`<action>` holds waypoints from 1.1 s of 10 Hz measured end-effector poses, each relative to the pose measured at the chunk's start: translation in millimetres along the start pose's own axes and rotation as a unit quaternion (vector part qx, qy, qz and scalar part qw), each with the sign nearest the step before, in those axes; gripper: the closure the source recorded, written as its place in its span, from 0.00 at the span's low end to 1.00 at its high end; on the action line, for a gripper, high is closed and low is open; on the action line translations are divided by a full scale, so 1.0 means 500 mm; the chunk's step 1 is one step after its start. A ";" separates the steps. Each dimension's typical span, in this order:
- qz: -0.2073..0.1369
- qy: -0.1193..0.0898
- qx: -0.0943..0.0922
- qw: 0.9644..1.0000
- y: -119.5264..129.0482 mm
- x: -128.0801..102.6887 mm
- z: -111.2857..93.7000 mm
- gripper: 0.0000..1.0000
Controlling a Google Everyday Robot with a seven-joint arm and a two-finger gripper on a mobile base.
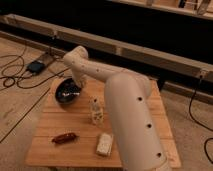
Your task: Drag the ceramic bowl in a circle
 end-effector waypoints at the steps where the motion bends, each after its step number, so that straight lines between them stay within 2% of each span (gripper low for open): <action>1: -0.019 -0.007 0.005 1.000 -0.021 -0.020 -0.004 1.00; 3: -0.048 -0.030 0.015 0.998 -0.040 -0.083 -0.016 1.00; 5: -0.057 -0.052 0.016 0.997 -0.022 -0.142 -0.021 1.00; 6: -0.053 -0.064 0.006 0.997 0.015 -0.169 -0.017 1.00; 8: -0.036 -0.078 -0.013 0.996 0.081 -0.196 -0.009 1.00; 11: 0.025 -0.082 -0.051 0.995 0.205 -0.185 0.002 1.00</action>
